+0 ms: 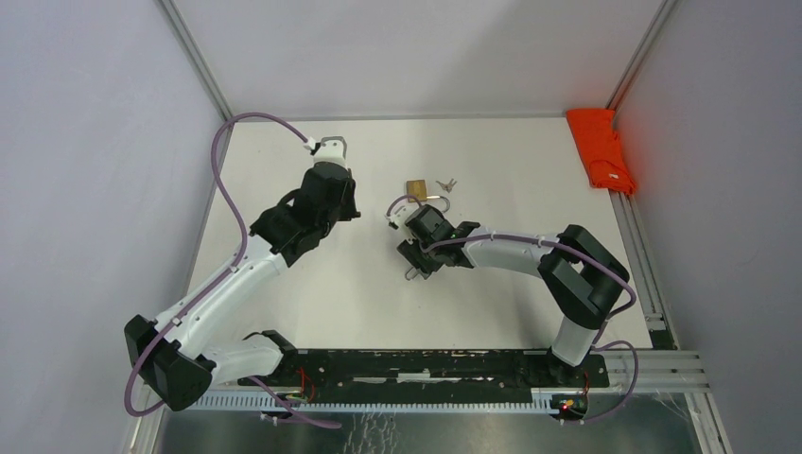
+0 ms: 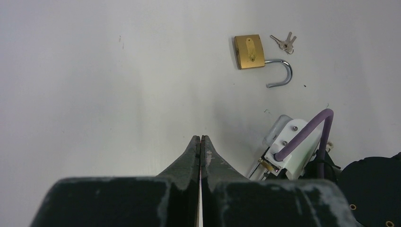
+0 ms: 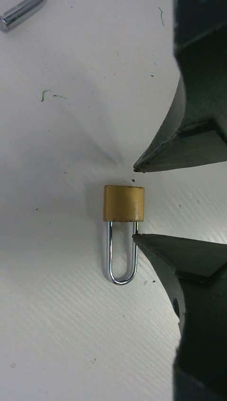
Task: Unlock with the key
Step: Pick up the lock from the center of the board.
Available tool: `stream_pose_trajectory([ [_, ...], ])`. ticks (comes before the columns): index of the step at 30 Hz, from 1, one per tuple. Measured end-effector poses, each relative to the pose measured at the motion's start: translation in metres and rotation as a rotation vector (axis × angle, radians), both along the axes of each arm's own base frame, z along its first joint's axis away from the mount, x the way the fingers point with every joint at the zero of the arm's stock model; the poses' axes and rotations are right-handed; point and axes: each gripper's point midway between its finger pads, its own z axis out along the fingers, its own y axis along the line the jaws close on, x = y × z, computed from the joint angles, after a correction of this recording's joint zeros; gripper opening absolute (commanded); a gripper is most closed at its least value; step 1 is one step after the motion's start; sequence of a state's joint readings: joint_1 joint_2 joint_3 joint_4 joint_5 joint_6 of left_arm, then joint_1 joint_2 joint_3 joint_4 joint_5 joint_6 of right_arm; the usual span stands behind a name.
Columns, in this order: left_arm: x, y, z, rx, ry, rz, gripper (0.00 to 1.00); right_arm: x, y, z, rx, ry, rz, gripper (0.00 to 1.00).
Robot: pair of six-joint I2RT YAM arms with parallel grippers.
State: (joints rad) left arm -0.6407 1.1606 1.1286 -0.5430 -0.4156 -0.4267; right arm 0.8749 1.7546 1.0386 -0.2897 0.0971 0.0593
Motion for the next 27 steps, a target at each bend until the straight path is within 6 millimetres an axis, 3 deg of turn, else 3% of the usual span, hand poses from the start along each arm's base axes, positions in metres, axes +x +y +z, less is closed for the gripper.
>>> stream_pose_trajectory([
  [8, -0.001, 0.000, -0.003, 0.002, 0.008, -0.004, 0.02, 0.004, 0.006, 0.007, 0.019, -0.008, -0.005, 0.52],
  [15, -0.001, -0.001, -0.006, 0.005, 0.013, -0.006, 0.02, 0.003, 0.006, -0.003, 0.006, 0.015, -0.010, 0.50],
  [17, -0.001, -0.001, -0.006, 0.006, 0.014, -0.006, 0.02, 0.002, 0.007, -0.006, 0.007, 0.022, -0.014, 0.38],
  [20, -0.001, -0.001, -0.008, 0.008, 0.018, -0.006, 0.03, 0.002, 0.008, -0.006, 0.014, 0.024, -0.017, 0.07],
  [21, -0.002, 0.000, -0.009, 0.010, 0.020, -0.007, 0.04, 0.003, 0.009, -0.006, 0.018, 0.025, -0.025, 0.01],
  [27, -0.005, -0.002, -0.012, 0.003, 0.028, -0.024, 0.08, 0.004, 0.004, -0.003, 0.000, 0.044, -0.038, 0.00],
])
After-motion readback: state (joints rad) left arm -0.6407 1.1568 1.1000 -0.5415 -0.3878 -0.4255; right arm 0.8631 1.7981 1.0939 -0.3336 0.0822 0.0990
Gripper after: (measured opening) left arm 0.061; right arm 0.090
